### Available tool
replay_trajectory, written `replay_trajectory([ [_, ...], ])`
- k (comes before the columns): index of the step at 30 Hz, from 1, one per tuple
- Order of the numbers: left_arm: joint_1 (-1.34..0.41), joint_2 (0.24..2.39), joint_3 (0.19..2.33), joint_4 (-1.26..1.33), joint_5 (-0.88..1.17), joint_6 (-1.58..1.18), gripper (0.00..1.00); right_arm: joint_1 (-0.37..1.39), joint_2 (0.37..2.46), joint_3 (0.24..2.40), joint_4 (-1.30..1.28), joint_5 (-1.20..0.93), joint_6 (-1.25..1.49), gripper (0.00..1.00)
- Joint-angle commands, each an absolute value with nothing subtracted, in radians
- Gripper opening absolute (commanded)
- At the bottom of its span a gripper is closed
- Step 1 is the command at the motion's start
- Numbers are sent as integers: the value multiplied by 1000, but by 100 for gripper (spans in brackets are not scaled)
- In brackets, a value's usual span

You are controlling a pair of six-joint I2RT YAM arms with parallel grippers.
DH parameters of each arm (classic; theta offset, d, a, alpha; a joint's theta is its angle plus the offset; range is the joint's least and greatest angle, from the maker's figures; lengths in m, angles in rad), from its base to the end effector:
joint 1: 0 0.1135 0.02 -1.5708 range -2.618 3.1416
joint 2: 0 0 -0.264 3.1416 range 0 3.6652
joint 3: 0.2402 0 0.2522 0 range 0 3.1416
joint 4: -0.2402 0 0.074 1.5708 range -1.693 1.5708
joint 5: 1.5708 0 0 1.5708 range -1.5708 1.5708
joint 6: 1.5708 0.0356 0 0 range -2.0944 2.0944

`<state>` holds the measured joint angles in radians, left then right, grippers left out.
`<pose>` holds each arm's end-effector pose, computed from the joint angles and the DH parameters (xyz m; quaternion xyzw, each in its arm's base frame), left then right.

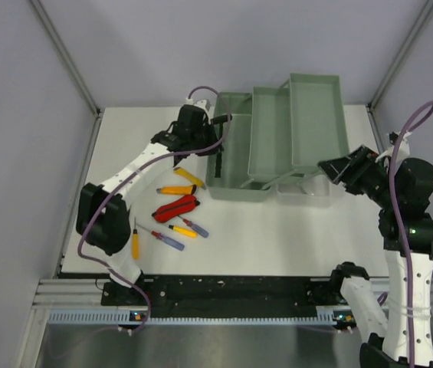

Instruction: Pack the tool kit

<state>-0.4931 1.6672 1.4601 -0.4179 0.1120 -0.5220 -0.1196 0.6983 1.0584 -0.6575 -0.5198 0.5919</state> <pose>0.3383 -0.1863 0.3206 0.0127 0.8891 -0.2646 0.3732 0.1274 0.0025 0.3950 0.1274 0.7816 0.3353 0.5103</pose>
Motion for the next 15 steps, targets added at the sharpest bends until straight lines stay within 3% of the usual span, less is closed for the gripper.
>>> replay_trajectory([
  [1,-505,1805,1569,-261,143,-598,0,-107,686,1055,-592,-541,609,67],
  [7,-517,1976,1718,-276,97,-594,0,-107,689,1049,-591,-545,614,67],
  [15,-541,2065,1762,-308,-109,-660,0,-107,707,1052,-588,-538,612,67],
])
